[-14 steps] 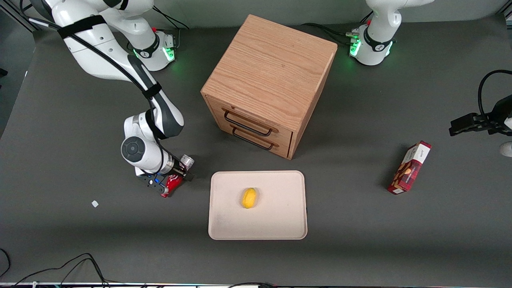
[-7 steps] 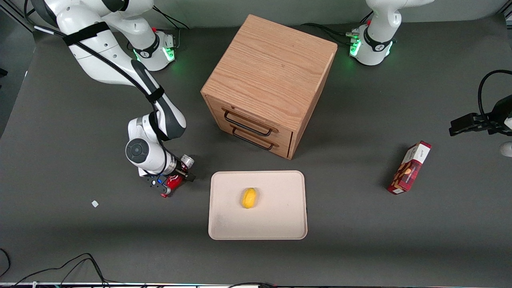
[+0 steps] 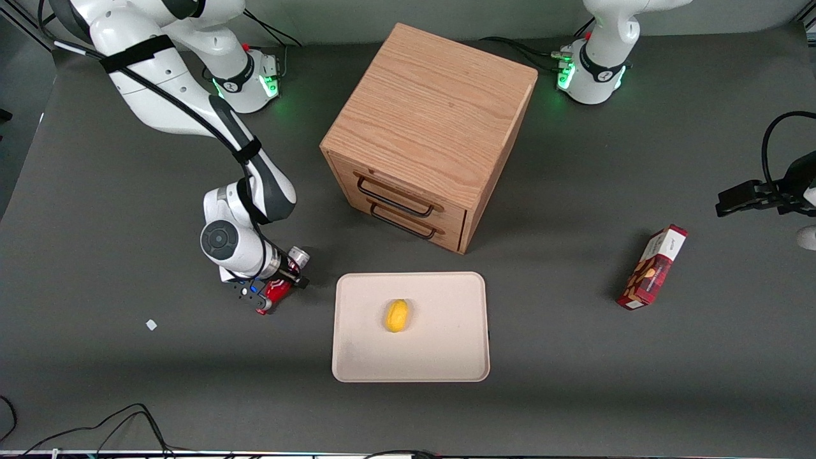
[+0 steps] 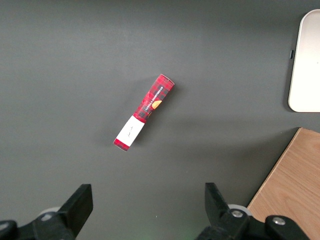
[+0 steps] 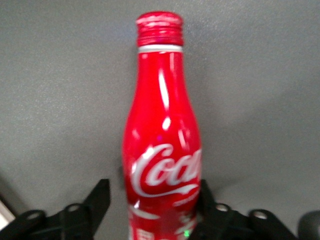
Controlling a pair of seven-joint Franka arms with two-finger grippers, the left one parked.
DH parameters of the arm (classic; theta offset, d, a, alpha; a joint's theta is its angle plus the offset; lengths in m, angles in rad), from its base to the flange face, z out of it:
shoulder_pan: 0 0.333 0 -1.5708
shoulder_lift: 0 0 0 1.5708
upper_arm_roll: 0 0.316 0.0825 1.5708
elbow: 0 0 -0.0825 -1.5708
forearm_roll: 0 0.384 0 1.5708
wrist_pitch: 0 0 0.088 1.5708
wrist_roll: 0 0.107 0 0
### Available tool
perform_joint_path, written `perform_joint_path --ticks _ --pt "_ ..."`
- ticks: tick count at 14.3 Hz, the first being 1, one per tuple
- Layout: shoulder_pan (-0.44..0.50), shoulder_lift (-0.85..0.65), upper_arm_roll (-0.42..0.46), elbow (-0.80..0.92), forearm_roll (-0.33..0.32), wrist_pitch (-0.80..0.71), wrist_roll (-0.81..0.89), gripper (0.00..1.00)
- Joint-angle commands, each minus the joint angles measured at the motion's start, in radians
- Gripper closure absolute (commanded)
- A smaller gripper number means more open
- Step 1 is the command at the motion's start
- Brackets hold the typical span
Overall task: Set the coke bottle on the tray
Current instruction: 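Close the right gripper around the bottle's body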
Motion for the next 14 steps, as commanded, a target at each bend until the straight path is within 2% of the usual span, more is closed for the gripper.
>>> perform_joint_path --ticks 1,10,14 --pt "-0.004 -0.021 -0.001 -0.029 -0.027 0.026 0.022 1.00" --pt "-0.007 -0.060 0.002 -0.032 -0.027 0.008 0.019 1.00" --pt "-0.013 -0.203 0.002 -0.018 -0.015 -0.214 -0.030 1.00"
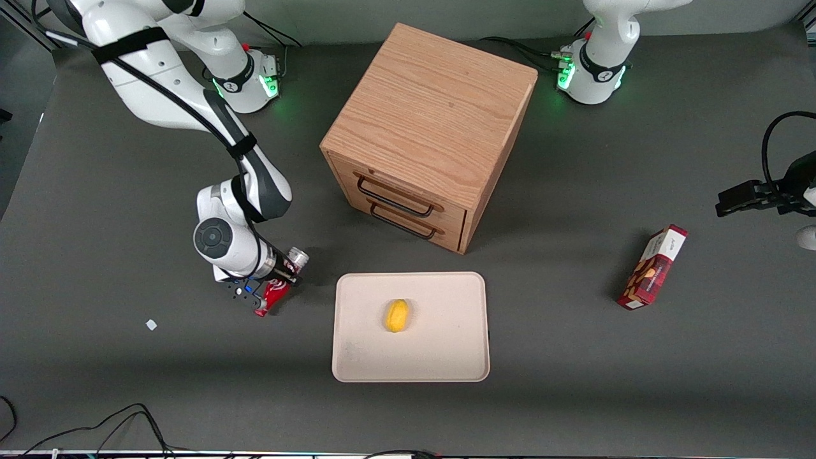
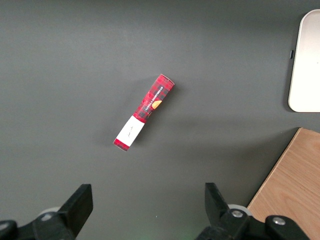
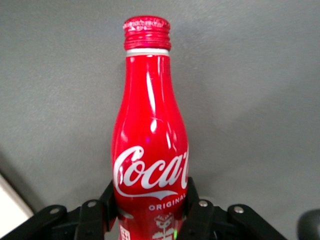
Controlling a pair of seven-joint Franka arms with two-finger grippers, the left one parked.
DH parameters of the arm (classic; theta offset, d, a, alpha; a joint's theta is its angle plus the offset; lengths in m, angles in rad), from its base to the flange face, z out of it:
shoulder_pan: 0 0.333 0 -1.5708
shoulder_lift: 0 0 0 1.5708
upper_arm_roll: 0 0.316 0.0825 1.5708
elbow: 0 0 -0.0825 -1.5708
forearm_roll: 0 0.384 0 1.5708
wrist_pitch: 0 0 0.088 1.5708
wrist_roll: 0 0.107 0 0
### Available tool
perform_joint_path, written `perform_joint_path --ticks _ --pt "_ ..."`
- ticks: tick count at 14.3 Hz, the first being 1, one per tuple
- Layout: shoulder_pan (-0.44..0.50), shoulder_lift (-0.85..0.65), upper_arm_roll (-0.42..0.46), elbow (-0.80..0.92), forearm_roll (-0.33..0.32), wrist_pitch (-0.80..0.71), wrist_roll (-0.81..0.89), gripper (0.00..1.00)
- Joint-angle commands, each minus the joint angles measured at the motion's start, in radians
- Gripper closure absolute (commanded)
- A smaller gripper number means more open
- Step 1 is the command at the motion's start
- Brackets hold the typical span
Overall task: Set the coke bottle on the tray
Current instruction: 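Lift the bottle upright off the table with the right gripper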
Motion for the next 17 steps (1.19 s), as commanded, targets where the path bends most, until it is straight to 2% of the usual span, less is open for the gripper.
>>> perform_joint_path --ticks 1,5,7,9,13,17 --pt "-0.016 -0.165 0.004 -0.009 -0.008 -0.178 -0.037 1.00" --pt "-0.044 -0.256 0.007 0.158 0.020 -0.504 -0.140 1.00" --pt "-0.076 -0.268 0.007 0.273 0.049 -0.623 -0.171 1.00" --pt "-0.082 -0.267 0.005 0.376 0.049 -0.729 -0.220 1.00" --pt "-0.085 -0.206 0.001 0.566 0.037 -0.851 -0.247 1.00" --pt "-0.043 -0.037 0.001 0.706 0.033 -0.875 -0.235 1.00"
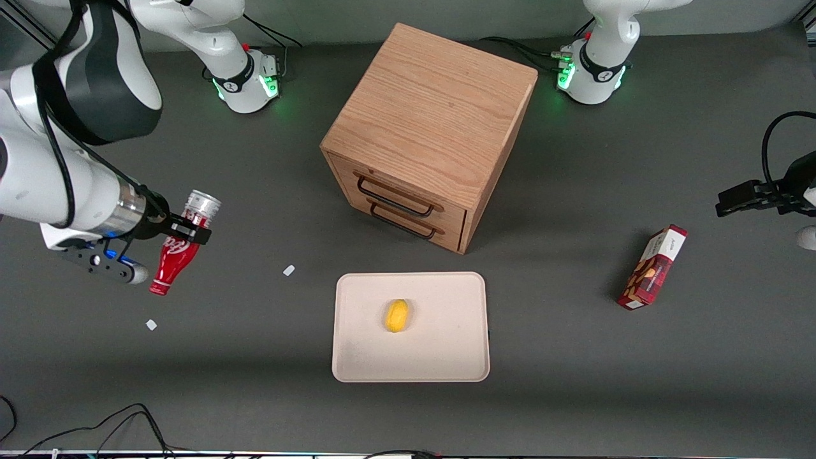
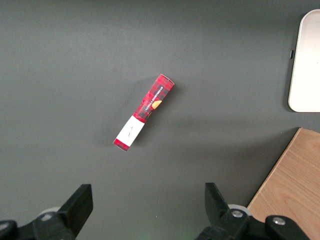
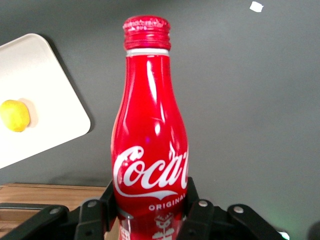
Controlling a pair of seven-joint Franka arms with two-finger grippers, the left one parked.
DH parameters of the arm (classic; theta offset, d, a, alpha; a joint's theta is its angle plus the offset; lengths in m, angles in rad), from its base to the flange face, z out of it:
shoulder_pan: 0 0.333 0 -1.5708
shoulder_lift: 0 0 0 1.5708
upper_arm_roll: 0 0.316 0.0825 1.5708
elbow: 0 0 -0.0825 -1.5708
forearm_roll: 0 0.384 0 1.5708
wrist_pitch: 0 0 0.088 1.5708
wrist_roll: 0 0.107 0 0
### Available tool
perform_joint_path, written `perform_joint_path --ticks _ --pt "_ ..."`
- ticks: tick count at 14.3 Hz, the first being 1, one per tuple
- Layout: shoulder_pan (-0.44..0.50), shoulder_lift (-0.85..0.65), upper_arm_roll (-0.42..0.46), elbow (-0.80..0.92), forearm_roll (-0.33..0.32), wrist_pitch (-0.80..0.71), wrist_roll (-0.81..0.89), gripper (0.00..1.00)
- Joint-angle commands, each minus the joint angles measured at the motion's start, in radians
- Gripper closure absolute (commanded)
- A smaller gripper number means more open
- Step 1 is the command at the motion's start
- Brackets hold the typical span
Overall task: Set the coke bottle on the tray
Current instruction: 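Carry the bottle over the white tray beside the lemon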
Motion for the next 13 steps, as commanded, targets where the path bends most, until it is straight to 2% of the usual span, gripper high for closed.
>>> perform_joint_path --ticks 1,4,6,9,13 --pt "0.052 0.201 -0.004 0.193 0.005 -0.032 -0.005 1.00" --pt "0.109 0.366 -0.016 0.285 -0.012 0.047 0.001 1.00" --pt "0.148 0.455 -0.041 0.313 -0.019 0.189 0.010 1.00" --pt "0.170 0.532 -0.039 0.332 -0.017 0.299 0.006 1.00" --pt "0.254 0.644 -0.056 0.361 -0.019 0.474 0.001 1.00"
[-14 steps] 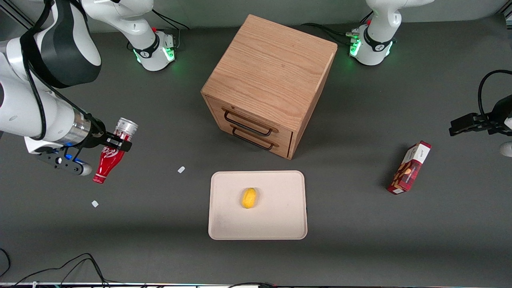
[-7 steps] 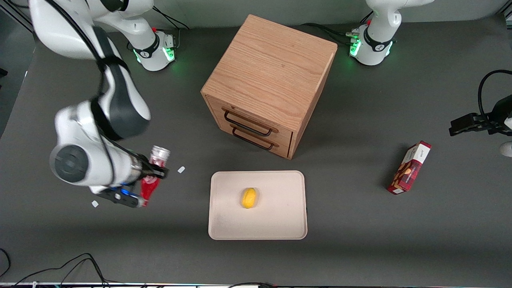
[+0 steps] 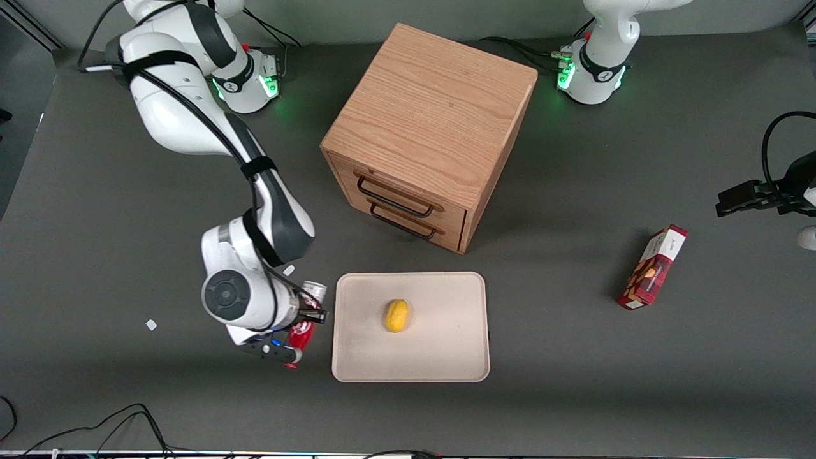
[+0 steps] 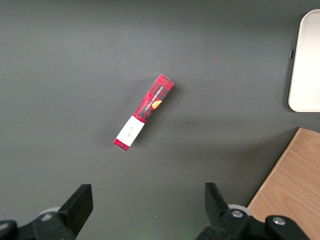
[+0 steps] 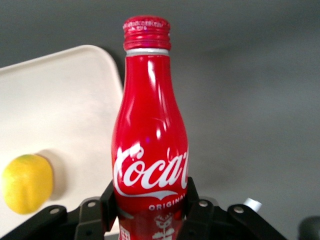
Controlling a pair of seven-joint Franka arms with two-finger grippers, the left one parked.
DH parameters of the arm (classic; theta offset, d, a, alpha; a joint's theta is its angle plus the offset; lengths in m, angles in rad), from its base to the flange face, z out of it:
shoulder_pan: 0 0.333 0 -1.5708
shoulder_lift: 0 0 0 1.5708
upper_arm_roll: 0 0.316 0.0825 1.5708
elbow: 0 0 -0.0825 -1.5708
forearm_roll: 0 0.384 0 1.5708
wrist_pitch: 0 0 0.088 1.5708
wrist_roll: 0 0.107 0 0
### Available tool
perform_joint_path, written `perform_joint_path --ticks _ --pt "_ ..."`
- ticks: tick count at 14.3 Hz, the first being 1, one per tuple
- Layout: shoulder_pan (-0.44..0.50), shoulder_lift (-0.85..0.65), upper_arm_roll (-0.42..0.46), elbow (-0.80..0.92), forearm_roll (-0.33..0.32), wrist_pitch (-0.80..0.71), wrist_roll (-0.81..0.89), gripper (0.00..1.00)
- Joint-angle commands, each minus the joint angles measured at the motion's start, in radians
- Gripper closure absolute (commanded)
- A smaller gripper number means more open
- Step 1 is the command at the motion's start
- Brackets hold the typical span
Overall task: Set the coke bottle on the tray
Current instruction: 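Carry the bottle over the white tray beside the lemon, then lower the bottle onto the tray and open the right gripper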
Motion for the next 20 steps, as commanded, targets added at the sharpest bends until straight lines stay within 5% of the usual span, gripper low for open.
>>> perform_joint_path --ticks 1,15,16,17,18,20 --pt "0.057 0.086 -0.024 0.073 -0.012 0.071 -0.001 1.00" --pt "0.094 0.160 -0.044 0.073 -0.015 0.128 -0.136 1.00" --pt "0.094 0.160 -0.044 0.072 -0.015 0.128 -0.136 0.90" --pt "0.092 0.160 -0.044 0.072 -0.015 0.128 -0.136 0.60" --pt "0.092 0.160 -0.046 0.072 -0.015 0.132 -0.131 0.01" --pt "0.083 0.159 -0.044 0.072 -0.011 0.137 -0.128 0.00"
